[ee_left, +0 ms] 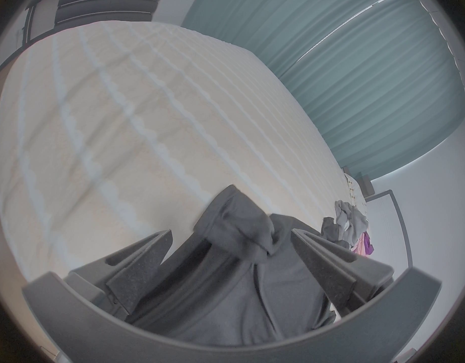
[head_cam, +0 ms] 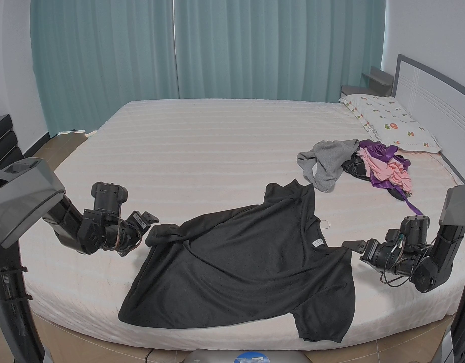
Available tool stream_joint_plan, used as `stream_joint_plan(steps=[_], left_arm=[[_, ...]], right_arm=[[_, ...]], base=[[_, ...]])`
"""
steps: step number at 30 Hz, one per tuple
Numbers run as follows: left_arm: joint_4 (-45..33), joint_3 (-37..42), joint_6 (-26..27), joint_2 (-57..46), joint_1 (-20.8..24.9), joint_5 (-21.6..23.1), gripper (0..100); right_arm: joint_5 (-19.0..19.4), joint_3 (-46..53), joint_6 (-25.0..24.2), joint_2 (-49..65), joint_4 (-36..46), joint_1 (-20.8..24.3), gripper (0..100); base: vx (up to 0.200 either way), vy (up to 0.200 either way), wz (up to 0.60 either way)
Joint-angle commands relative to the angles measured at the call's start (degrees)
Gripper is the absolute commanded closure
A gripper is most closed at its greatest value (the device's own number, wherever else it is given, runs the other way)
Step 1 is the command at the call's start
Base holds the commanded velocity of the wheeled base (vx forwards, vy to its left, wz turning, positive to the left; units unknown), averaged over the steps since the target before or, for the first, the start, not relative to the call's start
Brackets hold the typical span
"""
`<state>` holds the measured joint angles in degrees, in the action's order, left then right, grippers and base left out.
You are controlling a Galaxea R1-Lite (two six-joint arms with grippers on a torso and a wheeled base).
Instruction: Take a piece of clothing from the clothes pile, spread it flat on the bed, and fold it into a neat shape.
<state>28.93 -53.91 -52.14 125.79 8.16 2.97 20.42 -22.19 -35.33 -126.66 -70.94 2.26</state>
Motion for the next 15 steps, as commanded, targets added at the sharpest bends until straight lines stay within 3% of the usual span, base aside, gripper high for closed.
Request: stream_joint_plan(steps=[1, 8, 9, 15], left_arm=[[-2.6, -9.6, 0.5, 9.6, 0.1, -0.3, 0], [-4.0, -14.7, 5.2, 13.6, 0.4, -2.8, 0], [-4.0, -15.0, 5.7, 14.0, 0.6, -3.3, 100], [-3.9, -17.5, 7.1, 15.4, 1.0, -4.1, 100]], right_arm=[[0.1, 0.0, 0.0, -0.3, 0.0, 0.6, 0], [0.1, -0.3, 0.0, -0.3, -0.1, 0.6, 0], [0.1, -0.3, 0.0, -0.5, 0.0, 0.6, 0], [0.1, -0.7, 0.0, -1.7, -0.1, 0.6, 0]], base=[[0.0, 0.0, 0.0], [0.0, 0.0, 0.0], [0.0, 0.0, 0.0], [0.0, 0.0, 0.0]])
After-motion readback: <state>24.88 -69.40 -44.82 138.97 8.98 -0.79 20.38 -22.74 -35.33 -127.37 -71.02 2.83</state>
